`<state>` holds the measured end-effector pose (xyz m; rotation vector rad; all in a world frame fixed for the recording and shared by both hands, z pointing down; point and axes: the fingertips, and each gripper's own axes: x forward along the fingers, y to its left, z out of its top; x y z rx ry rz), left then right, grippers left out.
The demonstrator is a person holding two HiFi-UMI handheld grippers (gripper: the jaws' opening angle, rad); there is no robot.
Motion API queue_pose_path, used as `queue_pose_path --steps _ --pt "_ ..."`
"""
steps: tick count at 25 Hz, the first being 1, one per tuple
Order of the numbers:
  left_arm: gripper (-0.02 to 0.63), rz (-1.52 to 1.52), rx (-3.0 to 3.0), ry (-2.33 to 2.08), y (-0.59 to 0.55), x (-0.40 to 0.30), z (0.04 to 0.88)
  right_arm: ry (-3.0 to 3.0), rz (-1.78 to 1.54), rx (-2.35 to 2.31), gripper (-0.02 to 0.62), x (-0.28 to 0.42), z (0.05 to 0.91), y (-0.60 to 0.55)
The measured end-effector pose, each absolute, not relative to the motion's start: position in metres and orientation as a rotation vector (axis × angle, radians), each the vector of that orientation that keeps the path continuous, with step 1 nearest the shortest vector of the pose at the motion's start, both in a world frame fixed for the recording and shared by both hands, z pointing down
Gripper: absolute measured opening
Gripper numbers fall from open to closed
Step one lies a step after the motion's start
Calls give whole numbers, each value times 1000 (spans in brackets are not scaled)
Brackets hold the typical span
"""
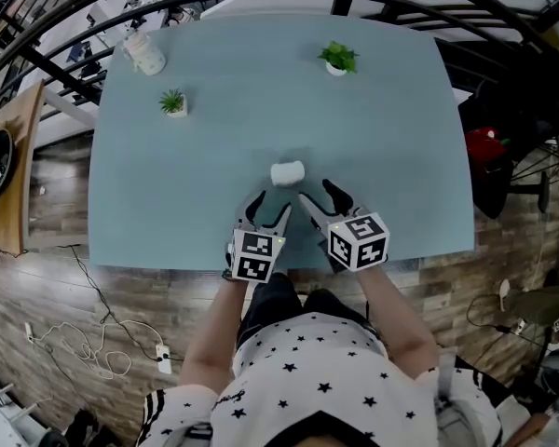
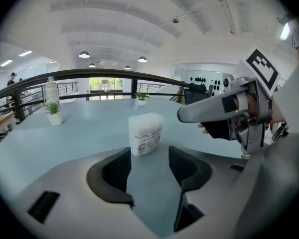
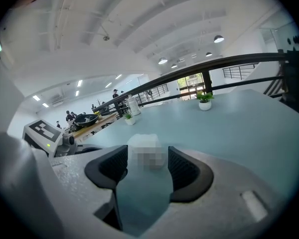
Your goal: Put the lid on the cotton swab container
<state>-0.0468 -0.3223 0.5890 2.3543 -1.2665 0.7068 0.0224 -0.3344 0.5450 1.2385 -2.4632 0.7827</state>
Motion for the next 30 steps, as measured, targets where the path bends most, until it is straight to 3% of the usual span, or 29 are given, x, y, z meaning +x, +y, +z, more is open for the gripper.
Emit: queue_pose_path --steps 7,19,30 --pt "160 660 2338 -1372 -294 -47 574 -2488 715 1227 218 34 535 -297" --pt "73 551 2353 -1480 -218 -35 543 -2544 612 1219 44 51 515 -220" --pt "21 491 2374 -1538 -130 -20 509 -2630 523 1246 12 72 480 -131"
